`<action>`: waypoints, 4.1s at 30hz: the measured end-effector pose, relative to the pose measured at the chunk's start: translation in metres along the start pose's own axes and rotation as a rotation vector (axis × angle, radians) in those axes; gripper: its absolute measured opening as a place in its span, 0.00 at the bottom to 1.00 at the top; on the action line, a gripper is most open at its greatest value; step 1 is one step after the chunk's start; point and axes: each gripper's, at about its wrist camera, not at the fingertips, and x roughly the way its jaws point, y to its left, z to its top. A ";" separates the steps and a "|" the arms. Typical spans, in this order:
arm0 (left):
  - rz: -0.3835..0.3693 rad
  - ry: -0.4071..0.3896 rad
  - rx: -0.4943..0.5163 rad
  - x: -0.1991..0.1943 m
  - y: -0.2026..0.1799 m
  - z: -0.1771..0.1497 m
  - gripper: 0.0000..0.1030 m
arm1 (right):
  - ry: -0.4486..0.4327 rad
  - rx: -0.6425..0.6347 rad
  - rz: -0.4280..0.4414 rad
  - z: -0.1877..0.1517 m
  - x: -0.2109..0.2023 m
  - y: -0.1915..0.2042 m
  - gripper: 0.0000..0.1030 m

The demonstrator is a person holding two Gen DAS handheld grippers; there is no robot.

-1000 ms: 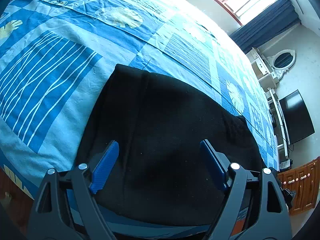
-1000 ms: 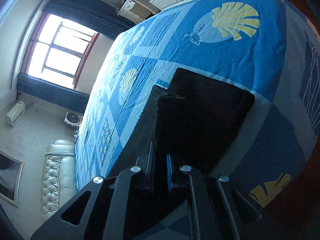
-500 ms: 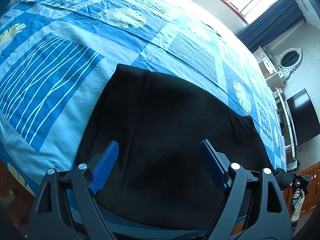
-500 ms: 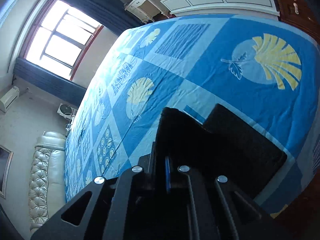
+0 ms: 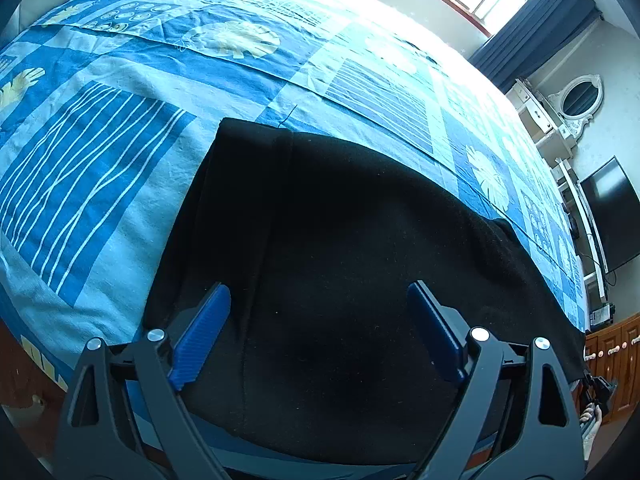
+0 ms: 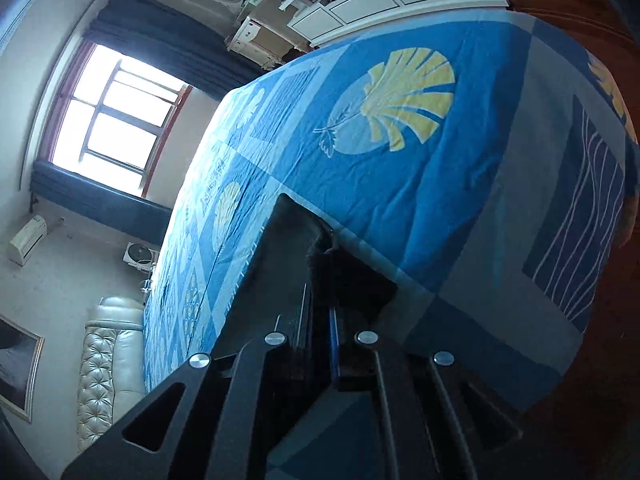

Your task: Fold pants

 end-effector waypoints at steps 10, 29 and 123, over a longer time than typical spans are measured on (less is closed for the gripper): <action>-0.002 -0.013 0.011 0.000 0.001 -0.003 0.88 | 0.054 0.014 0.133 -0.051 0.007 0.024 0.22; -0.070 -0.039 0.021 -0.009 0.005 -0.009 0.88 | 0.447 -0.028 0.246 -0.206 0.107 0.128 0.34; -0.100 0.007 0.220 -0.010 -0.028 -0.036 0.88 | 0.186 -0.947 -0.053 -0.148 0.003 0.349 0.24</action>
